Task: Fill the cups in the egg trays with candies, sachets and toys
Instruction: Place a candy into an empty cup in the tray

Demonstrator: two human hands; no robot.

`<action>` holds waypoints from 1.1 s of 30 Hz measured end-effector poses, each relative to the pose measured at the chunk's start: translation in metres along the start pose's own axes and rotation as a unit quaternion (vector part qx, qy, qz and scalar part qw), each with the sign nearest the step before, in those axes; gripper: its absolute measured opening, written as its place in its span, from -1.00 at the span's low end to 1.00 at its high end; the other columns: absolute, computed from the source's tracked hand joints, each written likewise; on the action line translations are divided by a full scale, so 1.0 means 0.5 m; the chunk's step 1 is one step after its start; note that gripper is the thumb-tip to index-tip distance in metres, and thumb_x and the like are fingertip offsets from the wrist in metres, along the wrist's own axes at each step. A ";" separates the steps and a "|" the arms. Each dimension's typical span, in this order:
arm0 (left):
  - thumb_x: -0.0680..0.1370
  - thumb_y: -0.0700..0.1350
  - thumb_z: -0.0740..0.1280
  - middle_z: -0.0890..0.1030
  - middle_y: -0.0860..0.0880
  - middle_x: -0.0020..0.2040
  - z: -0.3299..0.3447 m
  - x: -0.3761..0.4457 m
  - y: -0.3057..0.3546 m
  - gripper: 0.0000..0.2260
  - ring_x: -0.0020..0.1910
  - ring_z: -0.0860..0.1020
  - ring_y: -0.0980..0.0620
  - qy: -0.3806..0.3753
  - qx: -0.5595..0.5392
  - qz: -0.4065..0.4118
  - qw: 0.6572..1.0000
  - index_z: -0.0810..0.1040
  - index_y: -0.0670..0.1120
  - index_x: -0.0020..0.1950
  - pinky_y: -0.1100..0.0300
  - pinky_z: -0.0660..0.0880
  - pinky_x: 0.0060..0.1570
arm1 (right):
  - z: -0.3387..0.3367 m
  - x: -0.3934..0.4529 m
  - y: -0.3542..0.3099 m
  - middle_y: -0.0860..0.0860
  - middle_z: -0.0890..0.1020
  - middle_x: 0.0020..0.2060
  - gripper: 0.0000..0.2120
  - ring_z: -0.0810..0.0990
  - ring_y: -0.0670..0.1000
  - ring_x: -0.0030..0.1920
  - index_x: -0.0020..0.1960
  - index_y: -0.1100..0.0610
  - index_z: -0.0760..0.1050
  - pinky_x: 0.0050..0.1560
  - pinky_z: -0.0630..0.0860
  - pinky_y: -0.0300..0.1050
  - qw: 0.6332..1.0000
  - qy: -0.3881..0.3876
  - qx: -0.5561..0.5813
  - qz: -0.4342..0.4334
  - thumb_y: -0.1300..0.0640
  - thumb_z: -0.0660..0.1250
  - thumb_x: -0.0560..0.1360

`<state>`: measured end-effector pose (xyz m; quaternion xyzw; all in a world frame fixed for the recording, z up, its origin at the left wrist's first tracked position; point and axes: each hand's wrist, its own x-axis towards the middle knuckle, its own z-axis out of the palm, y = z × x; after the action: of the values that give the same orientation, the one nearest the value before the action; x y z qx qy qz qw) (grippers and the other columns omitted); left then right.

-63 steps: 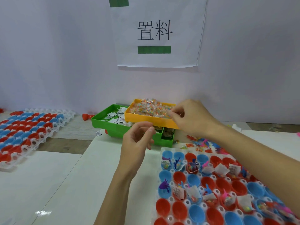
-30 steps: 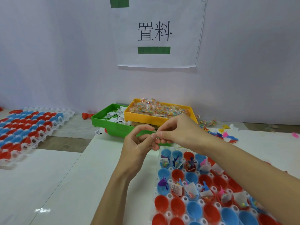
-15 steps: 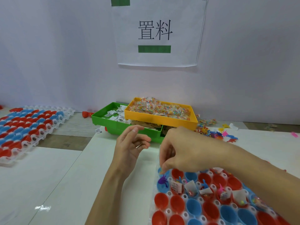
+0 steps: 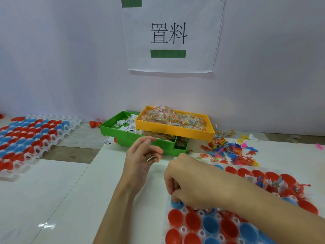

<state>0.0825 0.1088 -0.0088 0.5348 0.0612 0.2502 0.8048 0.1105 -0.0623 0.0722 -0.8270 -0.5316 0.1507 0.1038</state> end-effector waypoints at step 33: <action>0.51 -0.24 0.33 0.65 0.04 -0.25 0.007 0.087 0.102 -0.89 -0.27 0.56 0.12 0.241 0.452 0.180 0.839 0.63 -0.09 -0.13 0.25 0.46 -0.19 | -0.002 -0.026 0.009 -0.02 0.54 -0.05 -0.86 0.57 0.02 -0.04 0.06 0.12 0.66 -0.15 0.51 -0.15 0.996 0.011 -0.059 -0.072 0.24 0.36 0.56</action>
<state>0.1043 0.1419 0.0456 0.7638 0.2622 0.4563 0.3737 0.1096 -0.0759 0.0735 -0.7930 -0.5963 0.1023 0.0716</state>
